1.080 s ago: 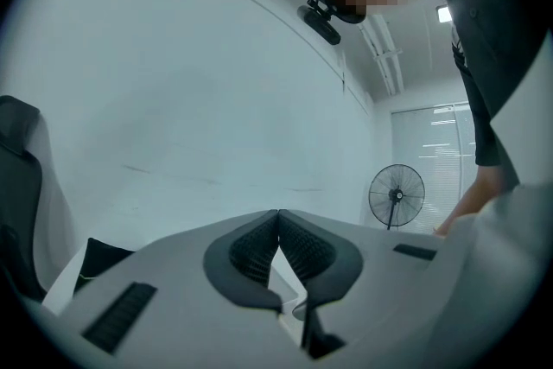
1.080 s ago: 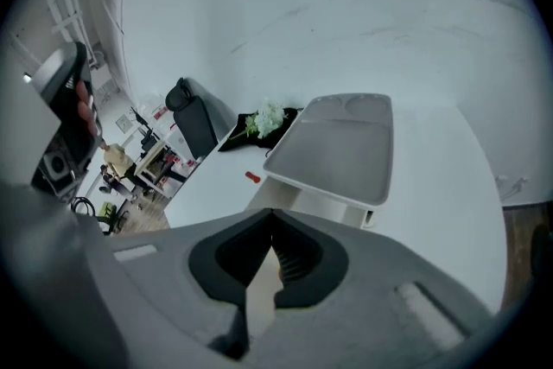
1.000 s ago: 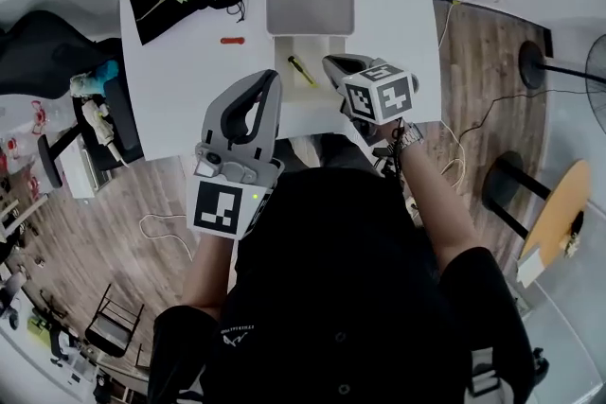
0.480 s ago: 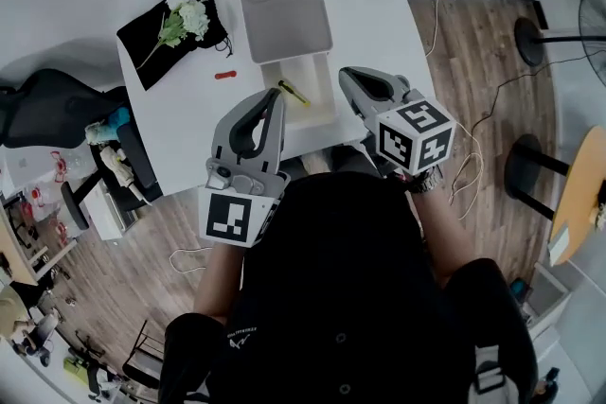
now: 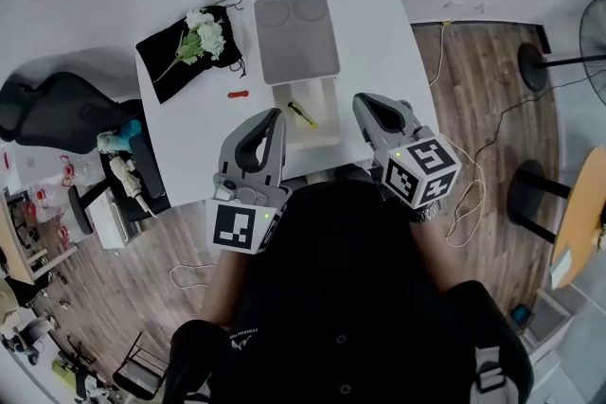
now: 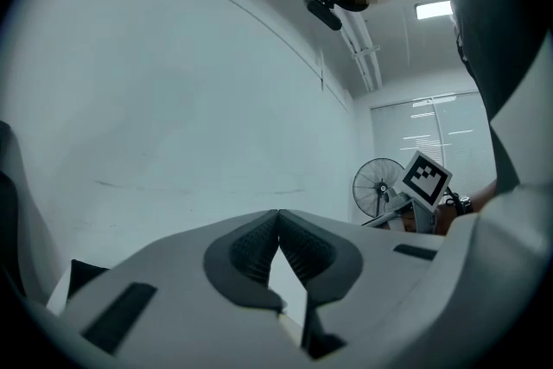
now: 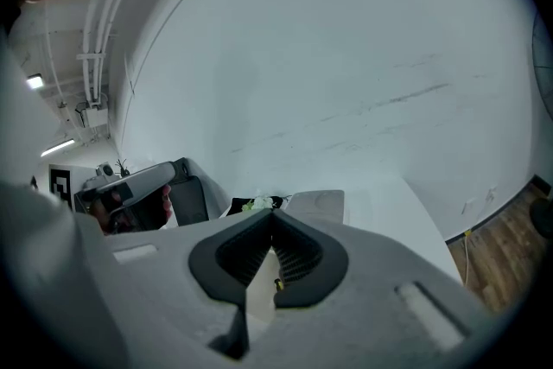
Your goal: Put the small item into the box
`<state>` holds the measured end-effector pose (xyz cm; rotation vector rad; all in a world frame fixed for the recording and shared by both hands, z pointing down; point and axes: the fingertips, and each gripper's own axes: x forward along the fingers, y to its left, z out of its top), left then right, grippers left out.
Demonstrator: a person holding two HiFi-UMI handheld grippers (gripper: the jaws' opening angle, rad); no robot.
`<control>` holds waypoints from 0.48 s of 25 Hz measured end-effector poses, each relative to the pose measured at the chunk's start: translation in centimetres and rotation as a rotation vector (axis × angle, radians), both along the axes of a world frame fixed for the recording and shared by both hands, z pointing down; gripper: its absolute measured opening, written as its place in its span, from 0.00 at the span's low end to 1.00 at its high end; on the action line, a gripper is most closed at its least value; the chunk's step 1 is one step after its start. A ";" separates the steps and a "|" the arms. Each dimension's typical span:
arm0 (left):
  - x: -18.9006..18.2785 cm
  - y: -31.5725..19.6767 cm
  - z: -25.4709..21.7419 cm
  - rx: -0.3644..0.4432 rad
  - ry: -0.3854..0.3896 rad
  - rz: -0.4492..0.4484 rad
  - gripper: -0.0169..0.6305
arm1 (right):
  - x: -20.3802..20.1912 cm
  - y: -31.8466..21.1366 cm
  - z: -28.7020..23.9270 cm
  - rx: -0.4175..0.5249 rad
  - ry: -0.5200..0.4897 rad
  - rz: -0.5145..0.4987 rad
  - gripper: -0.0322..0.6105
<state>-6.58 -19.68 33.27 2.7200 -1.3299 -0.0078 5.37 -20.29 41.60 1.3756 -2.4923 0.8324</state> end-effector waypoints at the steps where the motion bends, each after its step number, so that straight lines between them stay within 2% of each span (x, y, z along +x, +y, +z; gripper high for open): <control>1: -0.2 0.0 0.0 -0.002 -0.008 -0.007 0.03 | -0.2 0.1 -0.1 0.006 -0.005 -0.004 0.06; 8: -0.9 0.5 -0.8 0.022 -0.015 -0.048 0.03 | -1.3 -0.1 -2.4 0.087 -0.014 -0.060 0.06; 12: -1.4 0.8 -2.2 0.051 -0.012 -0.081 0.03 | -1.5 -0.5 -5.4 0.162 -0.029 -0.082 0.06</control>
